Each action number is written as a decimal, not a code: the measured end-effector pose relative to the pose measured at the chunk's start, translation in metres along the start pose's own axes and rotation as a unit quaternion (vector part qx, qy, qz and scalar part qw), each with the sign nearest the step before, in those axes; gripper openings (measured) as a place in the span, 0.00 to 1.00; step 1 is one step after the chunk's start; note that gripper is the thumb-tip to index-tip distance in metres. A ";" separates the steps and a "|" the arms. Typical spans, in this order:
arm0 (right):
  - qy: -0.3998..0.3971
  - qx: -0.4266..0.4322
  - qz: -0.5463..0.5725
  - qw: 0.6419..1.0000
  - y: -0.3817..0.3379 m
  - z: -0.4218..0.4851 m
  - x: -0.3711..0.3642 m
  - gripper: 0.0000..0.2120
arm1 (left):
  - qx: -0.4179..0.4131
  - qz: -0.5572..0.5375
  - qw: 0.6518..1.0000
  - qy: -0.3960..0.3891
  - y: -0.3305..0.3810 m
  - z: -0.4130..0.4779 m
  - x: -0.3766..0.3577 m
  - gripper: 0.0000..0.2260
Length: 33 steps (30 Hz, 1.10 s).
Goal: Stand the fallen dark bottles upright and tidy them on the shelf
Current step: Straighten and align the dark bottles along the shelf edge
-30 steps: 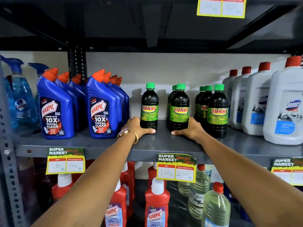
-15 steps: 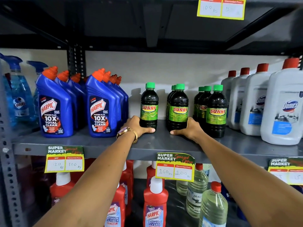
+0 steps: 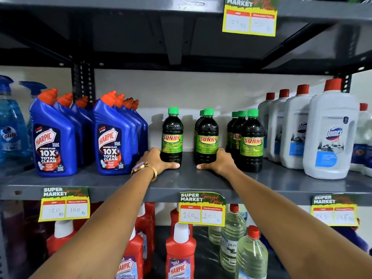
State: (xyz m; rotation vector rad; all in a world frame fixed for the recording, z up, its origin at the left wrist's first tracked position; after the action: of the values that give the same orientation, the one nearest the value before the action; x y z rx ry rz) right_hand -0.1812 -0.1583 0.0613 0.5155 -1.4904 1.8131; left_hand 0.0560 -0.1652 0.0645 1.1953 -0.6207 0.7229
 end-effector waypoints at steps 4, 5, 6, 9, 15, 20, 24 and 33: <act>0.003 0.002 -0.011 1.000 -0.002 -0.002 0.000 0.42 | -0.002 -0.020 1.000 -0.008 0.004 -0.006 0.000 0.30; 0.002 0.003 -0.008 1.000 -0.002 -0.003 0.001 0.42 | -0.002 -0.032 0.999 -0.018 0.005 -0.008 0.001 0.29; -0.002 0.007 0.004 1.000 -0.003 -0.004 0.001 0.42 | -0.001 -0.045 0.999 -0.030 0.006 -0.012 0.001 0.26; -0.041 0.015 0.067 0.997 -0.006 -0.017 0.007 0.39 | 0.003 -0.051 0.998 -0.035 0.009 -0.030 0.002 0.22; 0.191 0.134 0.092 0.968 0.020 -0.058 0.080 0.16 | -0.254 0.087 0.960 0.082 0.062 -0.080 -0.002 0.09; 0.140 -0.060 -0.004 0.988 0.077 -0.045 0.108 0.60 | -0.319 0.113 0.931 -0.136 0.129 -0.076 -0.051 0.15; 0.030 -0.063 0.074 0.995 0.088 -0.028 0.100 0.51 | -0.284 0.126 0.925 -0.220 0.150 -0.067 -0.098 0.19; 0.037 -0.039 0.008 0.999 0.085 -0.011 0.095 0.41 | -0.251 0.096 0.928 -0.260 0.143 -0.059 -0.112 0.19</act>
State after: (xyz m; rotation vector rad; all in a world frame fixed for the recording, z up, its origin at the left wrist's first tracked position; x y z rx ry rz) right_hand -0.3049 -0.1277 0.0682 0.3959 -1.5121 1.7606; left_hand -0.1225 -0.0985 0.0494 0.8440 -1.2965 0.3613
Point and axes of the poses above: each hand's wrist, its own z-axis towards the middle knuckle, its own x-axis out of the back of the hand, y = z × x, the point moved 5 cm from there along z, towards the middle knuckle, and after that the axes turned 6 degrees about -y, right-handed, at the moved point
